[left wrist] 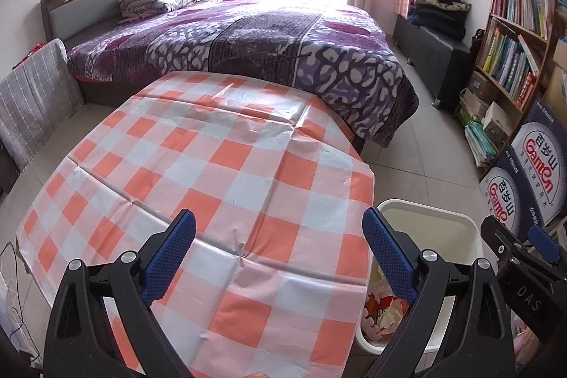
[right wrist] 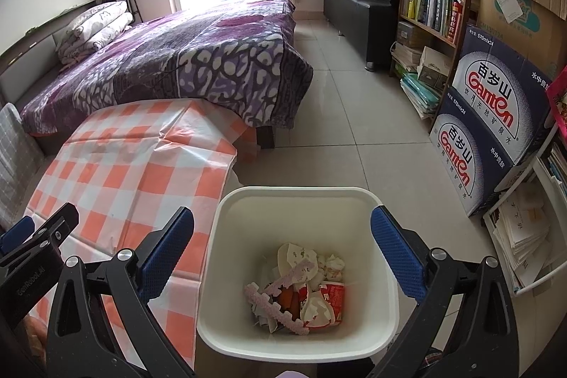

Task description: Collect trash

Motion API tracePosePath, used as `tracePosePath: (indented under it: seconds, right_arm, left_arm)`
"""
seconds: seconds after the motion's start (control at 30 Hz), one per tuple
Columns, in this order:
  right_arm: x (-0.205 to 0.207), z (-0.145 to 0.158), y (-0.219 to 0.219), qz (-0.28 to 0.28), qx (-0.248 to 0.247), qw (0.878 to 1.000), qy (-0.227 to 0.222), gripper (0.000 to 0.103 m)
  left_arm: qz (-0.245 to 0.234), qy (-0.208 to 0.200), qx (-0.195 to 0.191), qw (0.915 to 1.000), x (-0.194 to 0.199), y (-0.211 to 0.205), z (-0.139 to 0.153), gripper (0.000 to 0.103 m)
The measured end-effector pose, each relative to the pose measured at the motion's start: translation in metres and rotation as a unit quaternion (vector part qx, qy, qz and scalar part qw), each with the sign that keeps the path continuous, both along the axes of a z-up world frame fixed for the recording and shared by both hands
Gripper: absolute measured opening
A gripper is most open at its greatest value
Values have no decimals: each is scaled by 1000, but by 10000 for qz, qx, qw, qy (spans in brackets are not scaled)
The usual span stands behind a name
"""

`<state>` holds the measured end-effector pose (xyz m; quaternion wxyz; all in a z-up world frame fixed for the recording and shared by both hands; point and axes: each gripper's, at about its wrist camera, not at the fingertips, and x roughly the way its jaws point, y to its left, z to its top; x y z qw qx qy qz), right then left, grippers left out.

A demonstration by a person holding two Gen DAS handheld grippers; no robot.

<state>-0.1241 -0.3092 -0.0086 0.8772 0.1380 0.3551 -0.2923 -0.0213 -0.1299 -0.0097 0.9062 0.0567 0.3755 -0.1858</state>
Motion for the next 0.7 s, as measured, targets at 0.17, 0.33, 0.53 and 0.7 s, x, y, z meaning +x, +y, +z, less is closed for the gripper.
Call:
tracePosePath:
  seconds: [0.17, 0.33, 0.53, 0.7]
  right_arm:
    - [0, 0, 0, 5, 8, 10000, 4, 96]
    - [0, -3, 0, 20, 51, 10000, 27, 96]
    - [-1, -4, 0, 17, 41, 10000, 20, 96]
    - [-1, -3, 0, 23, 38, 10000, 21, 96]
  left_arm:
    - [1, 7, 2, 10000, 0, 0, 0, 92]
    - [-2, 20, 18, 10000, 0, 1, -3, 92]
    - [8, 24, 14, 10000, 0, 1, -4, 92]
    - [8, 26, 18, 10000, 1, 1, -4, 92]
